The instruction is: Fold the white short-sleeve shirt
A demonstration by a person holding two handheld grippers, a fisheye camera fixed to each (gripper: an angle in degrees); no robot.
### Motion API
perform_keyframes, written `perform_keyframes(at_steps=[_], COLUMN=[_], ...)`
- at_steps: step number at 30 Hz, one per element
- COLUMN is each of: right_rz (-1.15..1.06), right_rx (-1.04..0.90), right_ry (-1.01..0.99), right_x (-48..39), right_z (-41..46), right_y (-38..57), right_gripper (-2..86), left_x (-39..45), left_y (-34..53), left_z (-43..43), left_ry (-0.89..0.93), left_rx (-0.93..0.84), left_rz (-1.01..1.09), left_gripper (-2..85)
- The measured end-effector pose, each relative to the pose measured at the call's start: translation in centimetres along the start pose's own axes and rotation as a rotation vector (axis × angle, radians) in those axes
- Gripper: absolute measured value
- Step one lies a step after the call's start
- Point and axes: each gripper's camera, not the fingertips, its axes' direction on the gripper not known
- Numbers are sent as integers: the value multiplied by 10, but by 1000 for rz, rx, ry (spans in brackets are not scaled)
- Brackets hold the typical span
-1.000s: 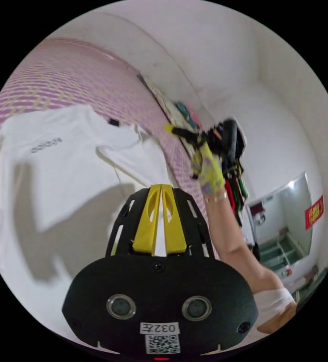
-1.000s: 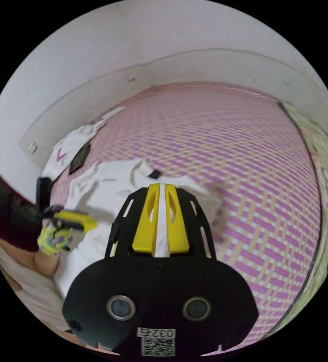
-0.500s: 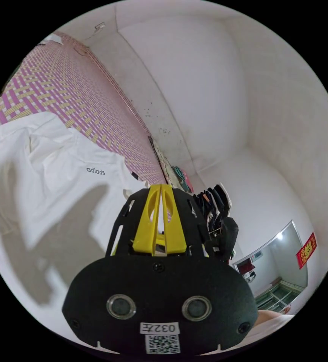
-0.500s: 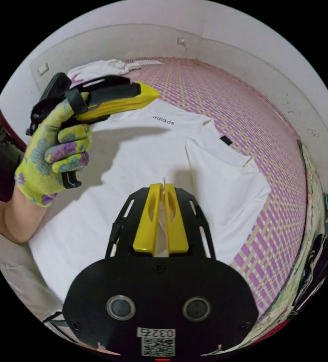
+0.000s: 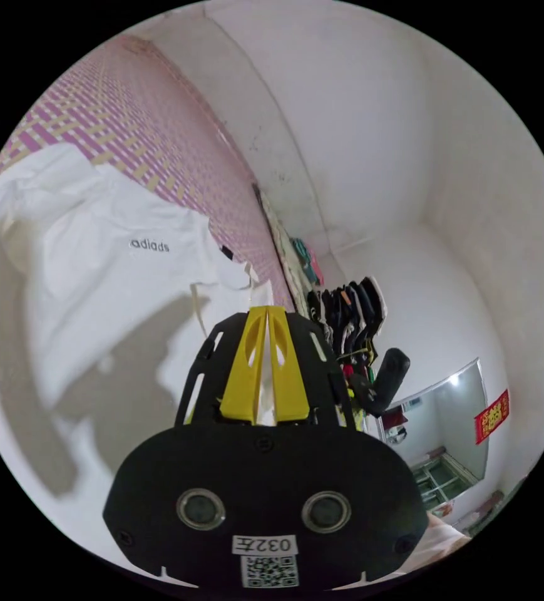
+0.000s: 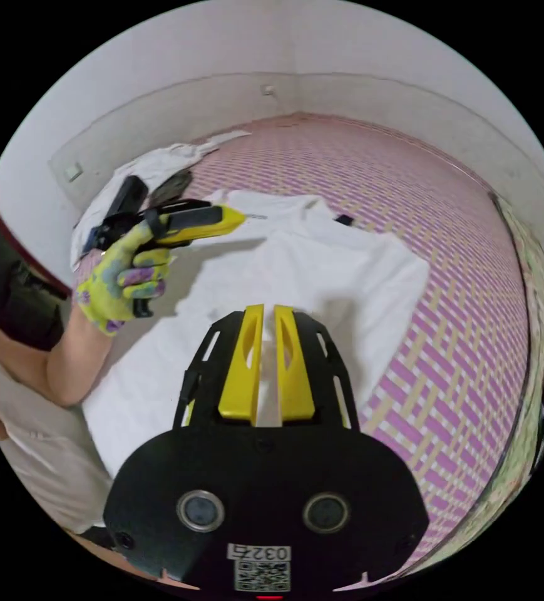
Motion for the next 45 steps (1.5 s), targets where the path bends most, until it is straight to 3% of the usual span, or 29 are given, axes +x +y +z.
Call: perform_keyframes(at_steps=[3, 5, 8, 13, 16, 18, 23, 26, 29, 34, 40, 45], right_rz=[13, -7, -47, -90, -92, -89, 31, 90, 108, 24, -176, -337], right_rx=[43, 68, 13, -82, -77, -53, 113, 95, 124, -75, -48, -121], right_ry=[-61, -83, -11, 169, 170, 78, -474, -577, -468, -178, -299, -45], right_x=[18, 15, 1, -12, -2, 12, 102, 128, 125, 96, 53, 15], right_z=[0, 6, 35, 89, 95, 86, 61, 69, 50, 62, 57, 84], right_y=[-8, -33, -73, -114, -118, -116, -100, -96, -85, -72, -43, -23], right_gripper=[50, 55, 73, 79, 7, -3, 13, 83, 69, 33, 87, 62], left_x=[8, 15, 18, 13, 16, 16, 19, 20, 20, 21, 10, 16], left_y=[8, 19, 24, 20, 17, 15, 10, 6, 3, -5, -25, -33], left_z=[-13, -51, -83, -92, -93, -95, -101, -99, -98, -89, -53, -38], left_ry=[3, -18, -46, -21, -13, -4, 18, 26, 33, 39, 90, 86], left_rx=[124, 323, 445, 466, 464, 465, 474, 461, 456, 408, 210, 142], left_rz=[4, 18, 15, -18, -21, -23, -27, -29, -34, -39, -79, -44], left_gripper=[-9, -9, -9, -9, -9, -9, -9, -9, -8, -9, -9, -9])
